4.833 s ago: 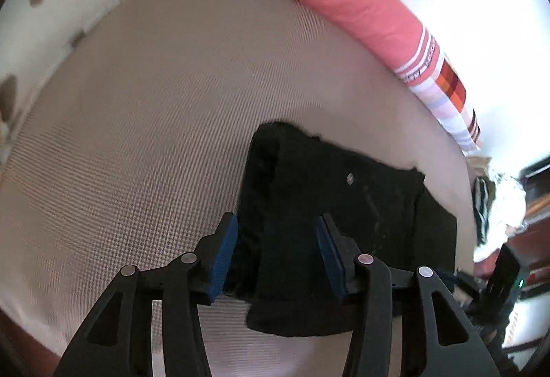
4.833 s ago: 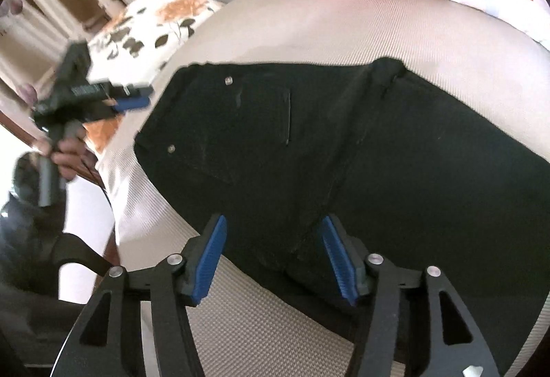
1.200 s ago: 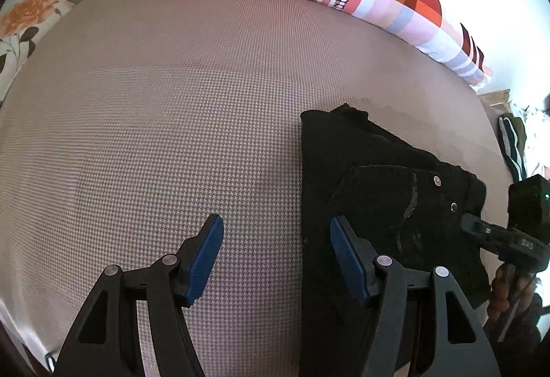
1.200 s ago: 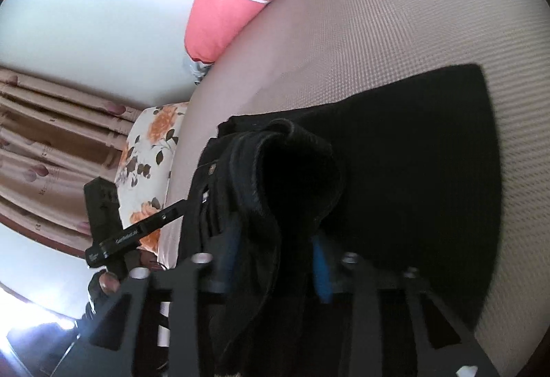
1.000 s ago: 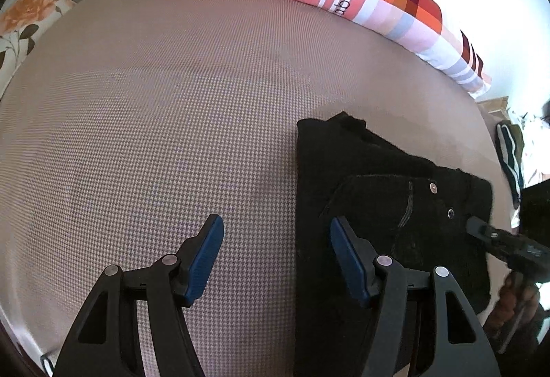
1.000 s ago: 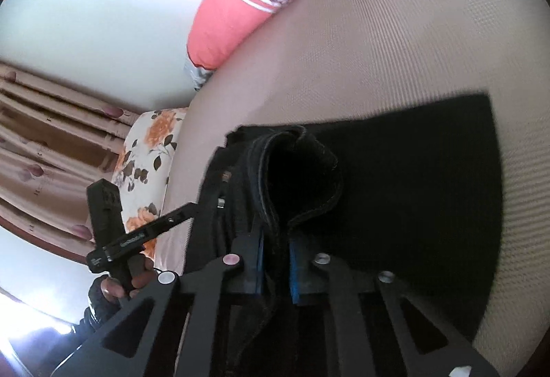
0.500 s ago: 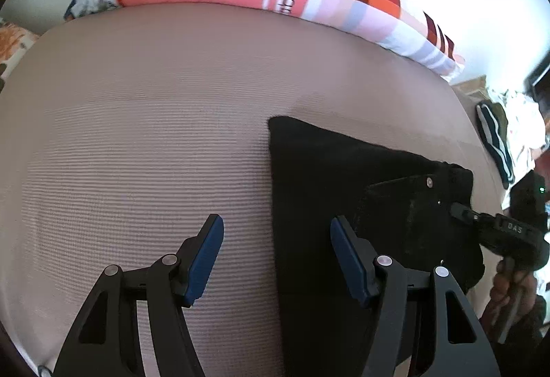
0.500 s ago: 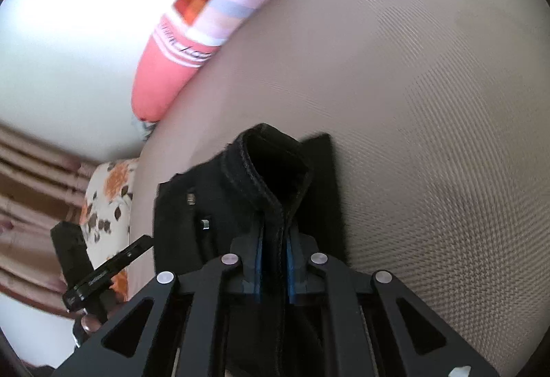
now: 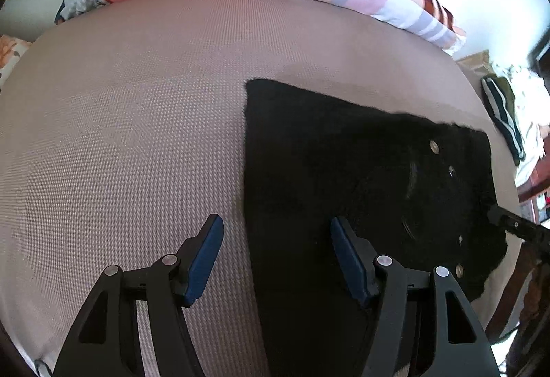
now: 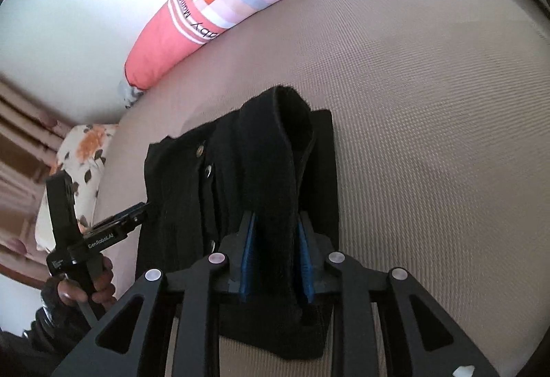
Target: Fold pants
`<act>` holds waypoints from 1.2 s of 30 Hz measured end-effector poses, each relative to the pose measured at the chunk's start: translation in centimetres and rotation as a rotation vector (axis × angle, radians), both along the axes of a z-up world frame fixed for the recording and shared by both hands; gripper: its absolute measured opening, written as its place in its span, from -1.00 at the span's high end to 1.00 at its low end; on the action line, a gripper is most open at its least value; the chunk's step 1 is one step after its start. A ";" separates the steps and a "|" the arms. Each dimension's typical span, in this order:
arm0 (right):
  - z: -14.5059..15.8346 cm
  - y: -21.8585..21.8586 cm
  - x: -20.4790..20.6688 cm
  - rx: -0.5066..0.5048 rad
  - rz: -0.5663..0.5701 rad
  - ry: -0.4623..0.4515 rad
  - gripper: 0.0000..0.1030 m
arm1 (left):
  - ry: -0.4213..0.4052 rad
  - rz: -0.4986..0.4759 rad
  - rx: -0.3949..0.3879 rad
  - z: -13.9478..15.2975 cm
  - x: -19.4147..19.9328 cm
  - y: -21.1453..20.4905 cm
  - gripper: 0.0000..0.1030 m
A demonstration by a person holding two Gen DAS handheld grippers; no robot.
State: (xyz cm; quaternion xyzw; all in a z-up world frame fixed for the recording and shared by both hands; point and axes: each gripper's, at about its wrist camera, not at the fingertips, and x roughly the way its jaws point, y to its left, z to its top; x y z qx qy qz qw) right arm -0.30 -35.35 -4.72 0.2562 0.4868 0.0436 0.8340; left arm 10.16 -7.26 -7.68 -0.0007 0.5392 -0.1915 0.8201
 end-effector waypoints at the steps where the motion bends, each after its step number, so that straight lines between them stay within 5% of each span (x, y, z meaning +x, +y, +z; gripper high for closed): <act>1: 0.3 0.3 -0.4 -0.021 0.004 -0.003 0.55 | -0.002 -0.003 0.004 0.0 -0.4 -0.1 -0.27; 12: -0.5 0.6 -1.8 0.003 0.022 0.029 0.55 | -0.021 -0.036 0.025 0.5 -3.6 -0.7 -0.27; 17: -0.1 1.0 -2.5 -0.015 0.017 0.021 0.81 | -0.033 -0.045 0.039 0.7 -4.6 -0.4 -0.27; 31: 1.5 1.4 -5.9 -0.068 -0.006 0.035 0.88 | -0.019 -0.078 0.049 0.3 -6.4 0.4 -0.27; 36: -0.5 1.4 -5.3 -0.089 -0.015 0.082 0.88 | -0.038 -0.079 0.057 -0.5 -6.7 0.2 -0.34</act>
